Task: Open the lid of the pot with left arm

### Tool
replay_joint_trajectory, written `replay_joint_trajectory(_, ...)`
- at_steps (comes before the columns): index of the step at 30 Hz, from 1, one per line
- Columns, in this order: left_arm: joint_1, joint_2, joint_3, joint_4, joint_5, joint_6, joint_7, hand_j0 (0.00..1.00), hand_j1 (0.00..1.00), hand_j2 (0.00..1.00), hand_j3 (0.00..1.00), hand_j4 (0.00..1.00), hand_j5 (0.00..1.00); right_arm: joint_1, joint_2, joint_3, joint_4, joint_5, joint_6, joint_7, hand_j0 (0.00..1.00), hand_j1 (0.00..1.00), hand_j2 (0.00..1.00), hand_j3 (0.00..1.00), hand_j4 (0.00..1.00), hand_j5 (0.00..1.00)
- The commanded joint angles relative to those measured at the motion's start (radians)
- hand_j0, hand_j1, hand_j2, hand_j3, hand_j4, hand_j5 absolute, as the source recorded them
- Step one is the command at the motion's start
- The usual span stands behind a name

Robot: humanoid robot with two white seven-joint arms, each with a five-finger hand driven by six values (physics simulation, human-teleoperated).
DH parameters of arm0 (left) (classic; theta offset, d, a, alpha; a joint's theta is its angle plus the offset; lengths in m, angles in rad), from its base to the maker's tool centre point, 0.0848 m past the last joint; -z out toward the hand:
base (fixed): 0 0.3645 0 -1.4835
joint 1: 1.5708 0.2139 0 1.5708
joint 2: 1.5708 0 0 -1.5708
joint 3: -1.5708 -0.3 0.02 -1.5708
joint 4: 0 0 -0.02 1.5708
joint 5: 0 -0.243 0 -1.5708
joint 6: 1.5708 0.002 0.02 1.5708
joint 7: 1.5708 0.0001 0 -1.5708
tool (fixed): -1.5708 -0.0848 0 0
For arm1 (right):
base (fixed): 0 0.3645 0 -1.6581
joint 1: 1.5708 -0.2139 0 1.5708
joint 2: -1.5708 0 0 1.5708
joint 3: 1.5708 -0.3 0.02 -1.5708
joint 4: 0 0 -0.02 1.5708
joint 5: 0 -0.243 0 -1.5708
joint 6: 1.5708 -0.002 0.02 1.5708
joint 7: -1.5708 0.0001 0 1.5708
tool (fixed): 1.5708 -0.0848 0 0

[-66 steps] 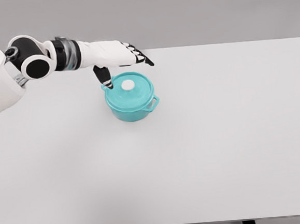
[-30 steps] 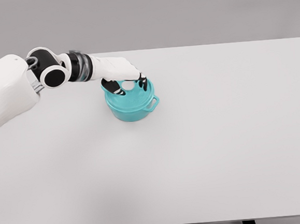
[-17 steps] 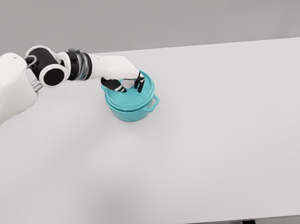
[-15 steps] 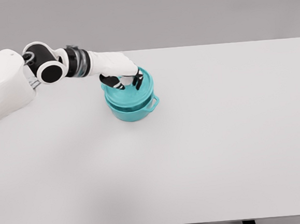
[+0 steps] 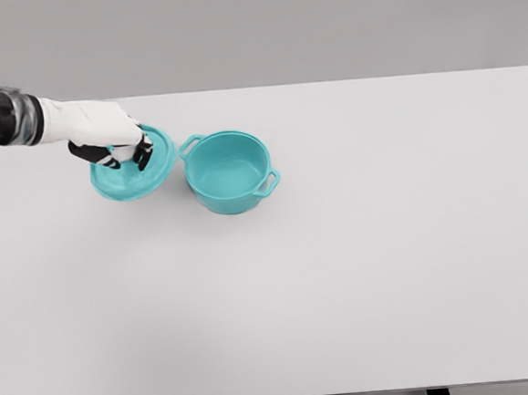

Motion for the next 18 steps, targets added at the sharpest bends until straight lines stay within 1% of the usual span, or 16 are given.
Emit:
replay_joint_trajectory(1,0.0,0.032,-0.004,0.002,0.003,-0.027,0.001,0.46,0.46,0.46,0.46,0.46,0.46,0.0,0.0,0.0,0.0,0.0,0.0,0.0,1.0,1.0,1.0,1.0,1.0,1.0)
replay_joint_trajectory(5,0.017,0.032,-0.009,0.001,0.002,-0.028,0.001,0.47,0.47,0.47,0.47,0.47,0.47,0.0,0.0,0.0,0.0,0.0,0.0,0.0,1.0,1.0,1.0,1.0,1.0,1.0)
replay_joint_trajectory(6,0.017,0.032,-0.009,0.002,0.002,-0.028,0.001,0.5,0.5,0.5,0.5,0.5,0.5,0.0,0.0,0.0,0.0,0.0,0.0,0.0,1.0,1.0,1.0,1.0,1.0,1.0)
replay_joint_trajectory(8,0.018,0.034,-0.01,0.005,0.002,-0.027,0.001,0.68,0.68,0.68,0.68,0.68,0.68,0.0,0.0,0.0,0.0,0.0,0.0,0.0,1.0,1.0,1.0,1.0,1.0,1.0)
replay_joint_trajectory(10,0.023,0.034,-0.01,0.007,0.002,-0.027,0.001,0.98,0.98,0.98,0.98,0.98,0.98,0.0,0.0,0.0,0.0,0.0,0.0,0.0,1.0,1.0,1.0,1.0,1.0,1.0)
replay_joint_trajectory(11,0.025,0.034,-0.01,0.007,0.002,-0.027,0.001,1.0,1.0,1.0,1.0,1.0,1.0,0.0,0.0,0.0,0.0,0.0,0.0,0.0,1.0,1.0,1.0,1.0,1.0,1.0)
replay_joint_trajectory(17,0.025,0.037,-0.01,0.016,0.005,-0.017,0.001,1.0,1.0,1.0,1.0,1.0,1.0,0.0,0.0,0.0,0.0,0.0,0.0,0.0,1.0,1.0,1.0,1.0,1.0,1.0)
replay_joint_trajectory(18,0.029,0.044,-0.007,0.065,0.009,-0.014,0.001,1.0,1.0,1.0,1.0,1.0,1.0,0.0,0.0,0.0,0.0,0.0,0.0,0.0,1.0,1.0,1.0,1.0,1.0,1.0)
